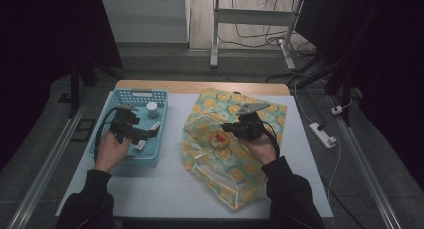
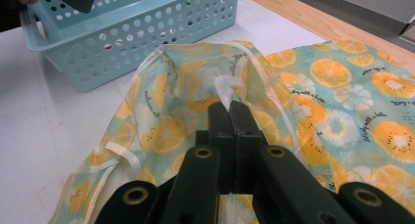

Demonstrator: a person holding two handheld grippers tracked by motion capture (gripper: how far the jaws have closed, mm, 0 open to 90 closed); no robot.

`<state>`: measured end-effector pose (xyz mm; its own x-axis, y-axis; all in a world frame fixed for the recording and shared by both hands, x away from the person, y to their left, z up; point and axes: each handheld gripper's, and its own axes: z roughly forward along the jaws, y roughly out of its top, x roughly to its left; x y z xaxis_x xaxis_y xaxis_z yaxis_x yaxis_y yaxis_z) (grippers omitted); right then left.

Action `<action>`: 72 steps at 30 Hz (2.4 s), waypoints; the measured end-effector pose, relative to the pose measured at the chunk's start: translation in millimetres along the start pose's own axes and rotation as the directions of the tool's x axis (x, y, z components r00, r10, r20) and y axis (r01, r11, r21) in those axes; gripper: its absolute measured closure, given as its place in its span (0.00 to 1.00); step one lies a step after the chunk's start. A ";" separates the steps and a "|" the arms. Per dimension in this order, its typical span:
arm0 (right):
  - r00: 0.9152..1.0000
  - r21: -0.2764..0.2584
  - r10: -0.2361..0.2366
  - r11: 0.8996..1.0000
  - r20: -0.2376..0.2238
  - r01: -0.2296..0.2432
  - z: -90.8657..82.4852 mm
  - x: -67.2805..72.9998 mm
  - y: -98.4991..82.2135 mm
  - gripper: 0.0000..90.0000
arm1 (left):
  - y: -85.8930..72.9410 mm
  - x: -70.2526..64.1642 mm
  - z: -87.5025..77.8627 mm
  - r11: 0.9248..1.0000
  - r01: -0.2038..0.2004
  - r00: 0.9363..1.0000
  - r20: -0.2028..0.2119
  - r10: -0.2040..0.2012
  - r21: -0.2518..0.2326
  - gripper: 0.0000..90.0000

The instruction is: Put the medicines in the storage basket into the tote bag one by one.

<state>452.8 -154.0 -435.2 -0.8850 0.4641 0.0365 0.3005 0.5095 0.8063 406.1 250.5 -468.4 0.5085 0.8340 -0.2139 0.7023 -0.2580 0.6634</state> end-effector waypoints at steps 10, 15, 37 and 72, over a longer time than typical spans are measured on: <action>1.000 0.001 -0.002 1.000 0.000 0.002 0.1 -0.3 -0.3 1.00 | 7.9 10.0 17.3 0.995 -0.034 0.997 -0.065 0.040 0.095 0.00; 1.000 0.001 -0.001 1.000 0.000 0.001 -0.1 -0.2 -0.2 1.00 | 9.8 16.8 31.7 0.988 -0.030 0.997 -0.068 0.041 0.151 0.00; 1.000 -0.003 -0.005 1.000 -0.001 0.005 -1.7 1.2 0.6 1.00 | 2.9 25.9 66.4 0.915 0.042 0.983 -0.180 0.034 0.402 0.07; 1.000 -0.012 -0.005 1.000 0.003 0.005 -4.3 0.3 1.0 1.00 | 11.9 19.5 42.2 0.963 0.062 0.987 -0.160 -0.019 0.262 0.79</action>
<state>451.3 -156.5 -431.9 -0.8854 0.4638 0.0305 0.2914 0.5030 0.8137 445.4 243.2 -494.9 0.4084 0.9062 -0.1093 0.8382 -0.3250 0.4379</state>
